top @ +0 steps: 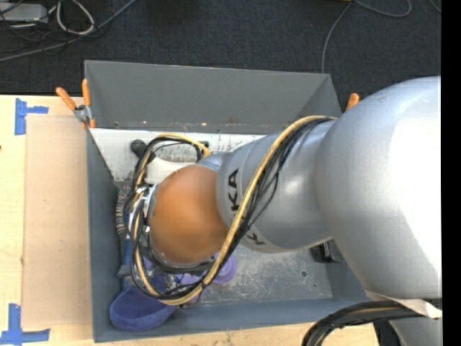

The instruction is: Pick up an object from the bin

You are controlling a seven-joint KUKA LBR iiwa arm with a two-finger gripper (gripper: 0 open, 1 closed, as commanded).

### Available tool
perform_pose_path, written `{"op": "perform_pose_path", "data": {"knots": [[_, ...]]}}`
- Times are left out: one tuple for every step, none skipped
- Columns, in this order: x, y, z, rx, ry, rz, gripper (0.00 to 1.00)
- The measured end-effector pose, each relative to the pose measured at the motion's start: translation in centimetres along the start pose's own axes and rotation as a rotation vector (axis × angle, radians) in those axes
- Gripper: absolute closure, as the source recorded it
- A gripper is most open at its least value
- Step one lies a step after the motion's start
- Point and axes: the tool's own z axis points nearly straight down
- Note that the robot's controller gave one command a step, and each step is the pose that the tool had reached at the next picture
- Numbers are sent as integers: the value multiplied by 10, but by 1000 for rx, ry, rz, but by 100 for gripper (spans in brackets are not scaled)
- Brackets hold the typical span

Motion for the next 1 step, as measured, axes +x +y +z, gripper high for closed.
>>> {"op": "perform_pose_path", "data": {"knots": [[0, 0, 0, 0, 0, 1, 100]]}}
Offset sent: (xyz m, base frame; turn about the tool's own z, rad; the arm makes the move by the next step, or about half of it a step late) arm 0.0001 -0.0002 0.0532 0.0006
